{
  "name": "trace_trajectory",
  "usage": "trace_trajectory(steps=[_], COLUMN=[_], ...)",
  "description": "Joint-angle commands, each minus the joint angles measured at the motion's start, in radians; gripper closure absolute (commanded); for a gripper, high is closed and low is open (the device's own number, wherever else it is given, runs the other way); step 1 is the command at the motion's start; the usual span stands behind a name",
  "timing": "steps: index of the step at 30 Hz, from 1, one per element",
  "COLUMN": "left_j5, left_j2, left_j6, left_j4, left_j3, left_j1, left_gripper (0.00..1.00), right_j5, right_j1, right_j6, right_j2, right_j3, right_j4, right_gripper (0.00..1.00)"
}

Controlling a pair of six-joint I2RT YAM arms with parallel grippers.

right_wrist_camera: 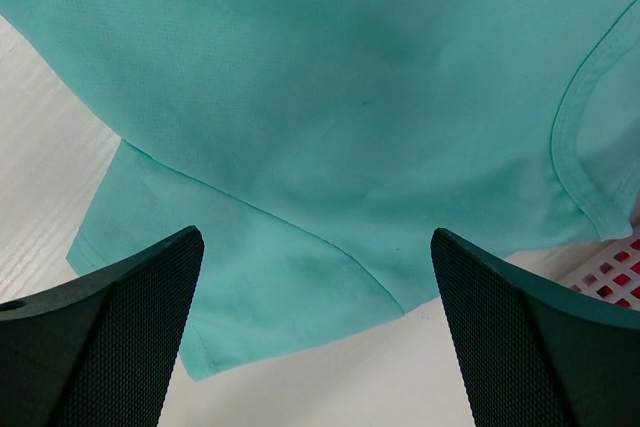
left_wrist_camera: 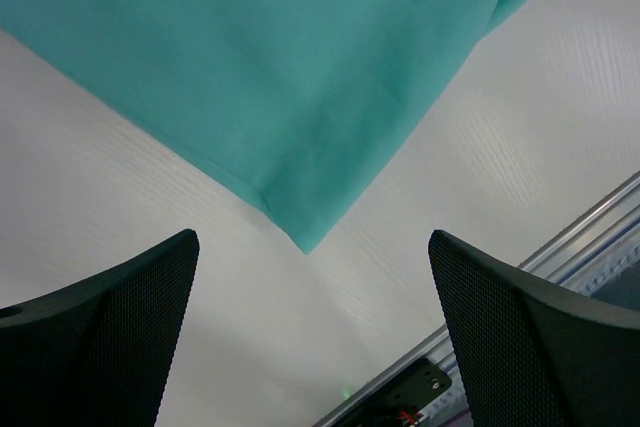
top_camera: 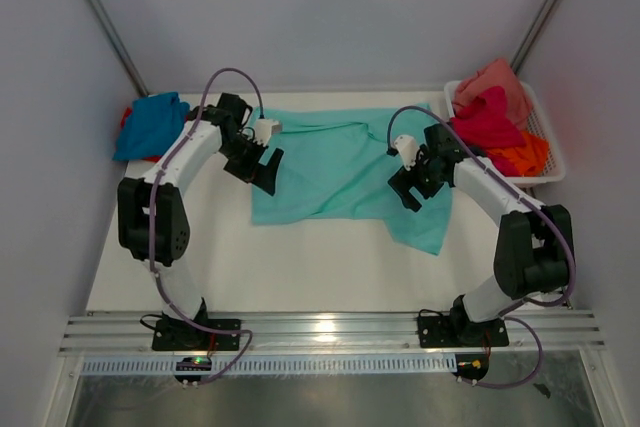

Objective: Fold and stack the t-shirts
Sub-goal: Flatten the tshirt out

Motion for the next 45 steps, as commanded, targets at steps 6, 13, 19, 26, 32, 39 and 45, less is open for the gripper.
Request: trace_trajectory(steps=[6, 13, 19, 26, 32, 39, 45], left_j5=[-0.061, -0.007, 0.086, 0.113, 0.030, -0.036, -0.030], left_j2=[0.033, 0.147, 0.199, 0.119, 0.056, 0.050, 0.121], left_j6=[0.013, 0.019, 0.094, 0.114, 0.028, -0.003, 0.001], left_j4=[-0.040, -0.075, -0.238, -0.306, -0.218, -0.099, -0.043], left_j3=[0.007, 0.092, 0.196, 0.139, 0.020, -0.095, -0.080], left_j1=[0.003, 0.003, 0.005, 0.009, 0.009, 0.009, 0.011], left_gripper=[0.01, 0.01, 0.02, 0.02, 0.03, 0.04, 0.05], right_j5=[0.024, 0.024, 0.046, 0.060, 0.073, 0.064, 0.067], right_j1=[-0.003, -0.003, -0.003, -0.002, -0.002, -0.002, -0.003], right_j6=[0.025, 0.052, 0.019, 0.030, 0.065, 0.043, 0.024], right_j2=[0.116, 0.205, 0.202, 0.176, 0.173, 0.177, 0.176], right_j3=[0.108, 0.191, 0.183, 0.110, 0.094, 0.093, 0.119], right_j4=[-0.026, -0.035, -0.043, -0.014, 0.012, 0.011, -0.012], right_gripper=[0.01, 0.01, 0.01, 0.01, 0.01, 0.01, 0.01])
